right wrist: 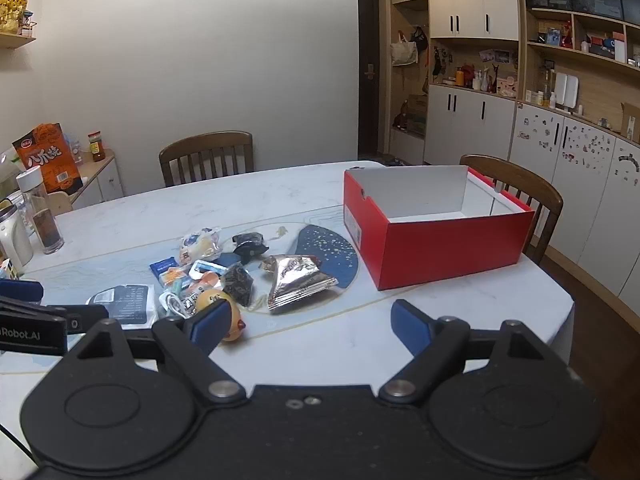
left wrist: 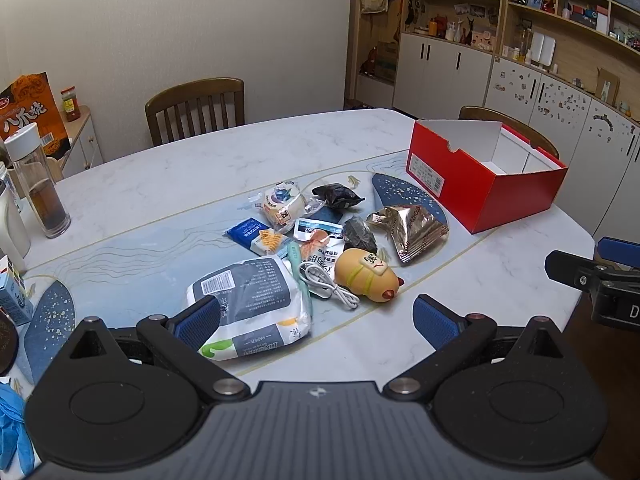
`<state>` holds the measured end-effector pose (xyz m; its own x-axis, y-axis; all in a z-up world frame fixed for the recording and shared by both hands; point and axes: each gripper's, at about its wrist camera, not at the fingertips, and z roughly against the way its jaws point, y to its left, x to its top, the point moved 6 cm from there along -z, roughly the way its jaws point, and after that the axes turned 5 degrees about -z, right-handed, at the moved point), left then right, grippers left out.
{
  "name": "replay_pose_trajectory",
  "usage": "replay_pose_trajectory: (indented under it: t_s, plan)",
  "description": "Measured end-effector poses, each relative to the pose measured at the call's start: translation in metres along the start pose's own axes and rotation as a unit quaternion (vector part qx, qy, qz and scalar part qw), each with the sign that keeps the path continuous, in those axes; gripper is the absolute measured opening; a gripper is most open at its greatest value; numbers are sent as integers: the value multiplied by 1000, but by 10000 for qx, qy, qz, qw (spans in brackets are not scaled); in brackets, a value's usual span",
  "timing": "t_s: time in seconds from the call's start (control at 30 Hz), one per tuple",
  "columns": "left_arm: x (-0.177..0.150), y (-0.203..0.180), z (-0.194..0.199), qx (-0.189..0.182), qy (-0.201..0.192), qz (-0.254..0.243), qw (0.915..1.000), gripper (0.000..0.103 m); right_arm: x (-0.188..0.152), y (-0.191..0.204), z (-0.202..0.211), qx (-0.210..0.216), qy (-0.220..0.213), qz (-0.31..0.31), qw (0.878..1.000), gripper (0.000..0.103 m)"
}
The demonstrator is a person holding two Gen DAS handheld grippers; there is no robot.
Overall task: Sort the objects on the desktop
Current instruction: 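Move both tools toward the cluttered pile of objects on the table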
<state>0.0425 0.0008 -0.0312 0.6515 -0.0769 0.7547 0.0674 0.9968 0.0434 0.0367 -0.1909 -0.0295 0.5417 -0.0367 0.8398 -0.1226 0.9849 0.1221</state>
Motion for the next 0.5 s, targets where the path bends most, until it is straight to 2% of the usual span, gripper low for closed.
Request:
replay_pose_trajectory:
  t_s: [0.5]
  plan:
    - [-2,1,-2,214,-71,-123,9997,103,1,6,-1,40,12,40,10000,88]
